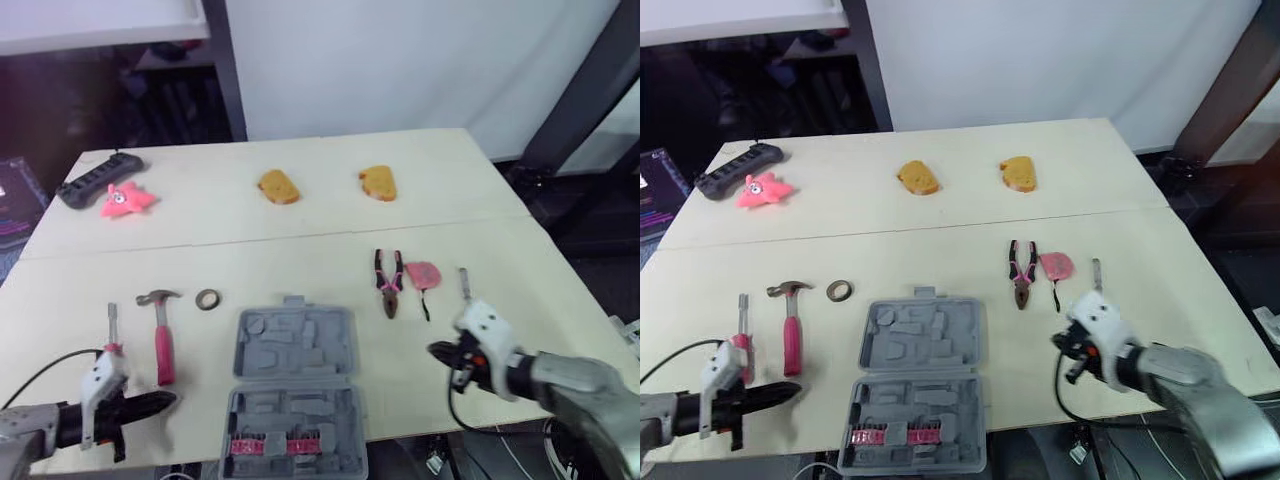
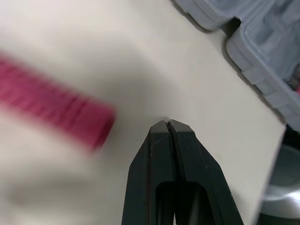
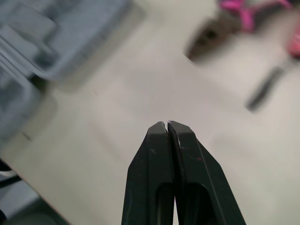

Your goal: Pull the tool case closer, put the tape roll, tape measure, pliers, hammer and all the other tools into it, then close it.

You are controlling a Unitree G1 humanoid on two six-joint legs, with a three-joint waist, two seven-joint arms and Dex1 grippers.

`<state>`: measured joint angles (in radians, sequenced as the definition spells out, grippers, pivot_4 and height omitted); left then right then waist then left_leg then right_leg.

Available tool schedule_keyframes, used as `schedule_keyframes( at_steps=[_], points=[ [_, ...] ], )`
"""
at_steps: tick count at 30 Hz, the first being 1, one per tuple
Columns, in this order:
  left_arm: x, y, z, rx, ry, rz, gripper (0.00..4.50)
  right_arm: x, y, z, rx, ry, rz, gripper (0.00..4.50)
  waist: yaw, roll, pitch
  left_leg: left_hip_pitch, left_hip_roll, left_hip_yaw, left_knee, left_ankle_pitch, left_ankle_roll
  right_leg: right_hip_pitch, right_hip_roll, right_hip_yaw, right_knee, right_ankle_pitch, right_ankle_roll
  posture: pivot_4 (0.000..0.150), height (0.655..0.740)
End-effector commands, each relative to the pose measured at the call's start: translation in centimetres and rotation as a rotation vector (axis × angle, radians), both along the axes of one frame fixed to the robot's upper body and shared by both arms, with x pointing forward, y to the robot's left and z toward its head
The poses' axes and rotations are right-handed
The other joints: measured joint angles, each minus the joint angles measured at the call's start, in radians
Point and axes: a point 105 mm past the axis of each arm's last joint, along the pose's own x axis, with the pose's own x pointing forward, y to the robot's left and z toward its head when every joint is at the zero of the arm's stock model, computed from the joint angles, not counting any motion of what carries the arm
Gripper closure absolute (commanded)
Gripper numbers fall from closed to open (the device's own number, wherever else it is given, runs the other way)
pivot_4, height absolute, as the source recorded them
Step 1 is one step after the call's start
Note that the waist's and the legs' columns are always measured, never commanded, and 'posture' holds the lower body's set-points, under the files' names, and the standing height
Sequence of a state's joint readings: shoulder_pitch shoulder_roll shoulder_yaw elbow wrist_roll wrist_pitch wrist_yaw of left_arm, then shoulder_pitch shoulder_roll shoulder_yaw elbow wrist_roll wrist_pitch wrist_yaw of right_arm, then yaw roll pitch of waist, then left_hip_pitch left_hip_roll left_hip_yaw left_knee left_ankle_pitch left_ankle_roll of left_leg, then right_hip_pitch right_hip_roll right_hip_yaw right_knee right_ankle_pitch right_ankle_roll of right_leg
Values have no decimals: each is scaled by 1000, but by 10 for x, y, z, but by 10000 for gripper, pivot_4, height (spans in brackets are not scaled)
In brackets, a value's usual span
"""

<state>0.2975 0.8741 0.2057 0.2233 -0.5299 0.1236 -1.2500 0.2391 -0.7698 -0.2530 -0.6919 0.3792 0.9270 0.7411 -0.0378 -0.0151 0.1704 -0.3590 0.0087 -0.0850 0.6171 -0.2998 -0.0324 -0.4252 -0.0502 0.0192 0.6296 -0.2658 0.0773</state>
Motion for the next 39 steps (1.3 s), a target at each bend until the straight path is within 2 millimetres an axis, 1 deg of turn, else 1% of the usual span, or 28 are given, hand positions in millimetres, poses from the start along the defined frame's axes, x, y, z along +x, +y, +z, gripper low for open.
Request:
schedule_keyframes(
  at_steps=[1,3,5,6,9,12,13,16,19,20,23,26,28,31,33,36,39],
  points=[
    [8,7,31,-30,-53,36,44642,-11,-14,27,48,-104,6,44146,14,0,1,0,-1,0,0,0,-1,0,-1,0,0,0,0,1500,7400],
    [8,8,36,-20,-49,39,44642,-18,-22,28,51,-101,0,44146,24,-1,2,0,-1,1,0,-1,-2,0,-1,0,0,0,0,1500,7400],
    [7,0,41,-25,-45,9,44642,-24,-26,26,51,-90,1,44146,25,-1,3,1,-1,2,1,-1,-2,1,-1,0,-1,0,0,1500,7400],
    [6,-6,44,-30,-43,-11,44642,-25,-24,25,54,-87,13,44146,25,-1,3,1,-1,2,1,-1,-2,1,-1,1,-1,-2,-3,1500,7400],
    [6,-34,46,-15,-33,-99,44642,-29,-5,23,92,-67,80,44146,24,-2,7,1,0,3,3,-1,-2,2,0,1,-1,-1,-5,1500,7400],
    [10,-57,46,16,-26,-156,44642,-30,8,15,72,-26,130,44146,24,0,11,1,0,3,9,-1,-2,3,1,1,0,0,-7,1500,7400],
    [12,-61,45,37,-25,-164,44642,-30,11,12,54,-6,139,44146,24,0,13,1,1,3,10,-1,-2,4,1,1,1,0,-7,1500,7400],
    [18,-72,32,163,-25,-219,44642,-30,34,-11,-40,74,225,44146,22,-2,15,1,1,3,14,-1,-2,5,2,1,1,2,-5,1500,7400],
    [18,-78,25,208,-14,-256,44642,-24,52,-20,-87,87,271,44146,21,-3,16,1,1,3,14,-1,-2,5,3,1,1,5,-10,1500,7400],
    [21,-81,23,219,-18,-259,44642,-22,61,-23,-95,94,296,44146,22,-2,17,1,1,3,14,-1,-2,5,3,1,1,5,-10,1500,7400],
    [26,-89,16,254,-28,-271,44642,-14,80,-33,-140,105,345,44146,24,-2,17,-1,1,2,14,0,-3,2,3,1,1,6,-9,1500,7400],
    [29,-96,8,300,-43,-308,44642,-6,94,-41,-188,110,369,44146,24,-2,17,-3,1,2,14,0,-3,1,3,1,1,6,-9,1500,7400],
    [30,-103,5,308,-49,-341,44642,-3,101,-46,-220,115,388,44146,24,-2,17,-4,1,2,15,0,-4,1,3,1,1,7,-7,1500,7400],
    [26,-114,3,284,-48,-377,44642,1,101,-50,-271,118,399,44146,24,-2,17,-9,1,1,16,1,-5,-3,3,1,1,8,-6,1500,7400],
    [24,-120,3,266,-49,-395,44642,3,103,-49,-274,115,401,44146,25,-2,17,-11,1,1,17,1,-5,-4,3,0,1,8,-5,1500,7400],
    [22,-130,3,241,-54,-425,44642,1,111,-46,-261,114,433,44146,26,-2,17,-13,1,1,20,1,-5,-4,3,0,1,9,-4,1500,7400],
    [22,-135,4,233,-54,-439,44642,1,115,-45,-256,112,447,44146,25,-2,17,-14,0,1,23,1,-5,-4,3,0,2,10,-3,1500,7400]
  ],
)
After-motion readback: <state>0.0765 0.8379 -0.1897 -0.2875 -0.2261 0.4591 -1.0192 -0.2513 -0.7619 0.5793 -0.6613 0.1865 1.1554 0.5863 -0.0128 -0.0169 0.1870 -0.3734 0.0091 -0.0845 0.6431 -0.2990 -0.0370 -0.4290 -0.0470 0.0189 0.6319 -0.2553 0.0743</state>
